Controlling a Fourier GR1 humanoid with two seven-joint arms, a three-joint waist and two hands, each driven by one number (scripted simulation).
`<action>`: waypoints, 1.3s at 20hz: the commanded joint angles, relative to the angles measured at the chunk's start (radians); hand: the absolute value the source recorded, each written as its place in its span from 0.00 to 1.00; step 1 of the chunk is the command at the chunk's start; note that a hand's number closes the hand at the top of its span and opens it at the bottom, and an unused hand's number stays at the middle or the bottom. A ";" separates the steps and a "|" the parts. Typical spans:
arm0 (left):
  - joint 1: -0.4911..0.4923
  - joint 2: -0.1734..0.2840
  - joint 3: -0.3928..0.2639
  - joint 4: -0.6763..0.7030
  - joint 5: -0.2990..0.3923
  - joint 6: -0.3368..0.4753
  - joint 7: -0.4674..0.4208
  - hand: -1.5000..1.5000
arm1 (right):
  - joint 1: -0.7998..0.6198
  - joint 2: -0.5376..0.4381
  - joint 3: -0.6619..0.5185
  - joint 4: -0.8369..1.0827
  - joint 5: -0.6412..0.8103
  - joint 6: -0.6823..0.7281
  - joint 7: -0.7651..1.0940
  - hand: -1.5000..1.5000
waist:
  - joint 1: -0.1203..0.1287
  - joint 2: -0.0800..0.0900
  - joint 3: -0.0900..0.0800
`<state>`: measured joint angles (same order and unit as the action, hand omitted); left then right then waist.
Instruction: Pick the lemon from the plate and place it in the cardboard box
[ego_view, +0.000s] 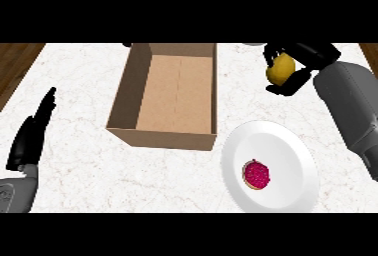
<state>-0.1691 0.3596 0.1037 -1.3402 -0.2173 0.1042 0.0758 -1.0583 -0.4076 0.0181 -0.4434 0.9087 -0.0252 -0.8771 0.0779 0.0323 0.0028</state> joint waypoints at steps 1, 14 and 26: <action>0.006 -0.033 -0.021 0.007 -0.019 0.022 0.001 0.50 | -0.087 -0.011 -0.074 0.038 -0.071 -0.011 -0.139 1.00 | -0.003 -0.003 0.000; 0.036 0.009 0.030 -0.006 -0.007 0.003 -0.014 0.50 | -0.329 0.205 -0.116 0.182 -0.144 0.196 -0.031 1.00 | -0.027 -0.022 -0.003; 0.019 -0.005 0.011 0.002 -0.012 -0.027 -0.011 0.50 | -0.488 0.404 -0.176 0.276 -0.209 0.207 0.255 1.00 | -0.010 -0.016 -0.004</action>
<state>-0.1658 0.3606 0.1292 -1.3169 -0.2318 0.0977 0.0674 -1.4932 -0.0566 -0.1462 -0.1905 0.7202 0.1721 -0.7011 0.0558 0.0168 -0.0010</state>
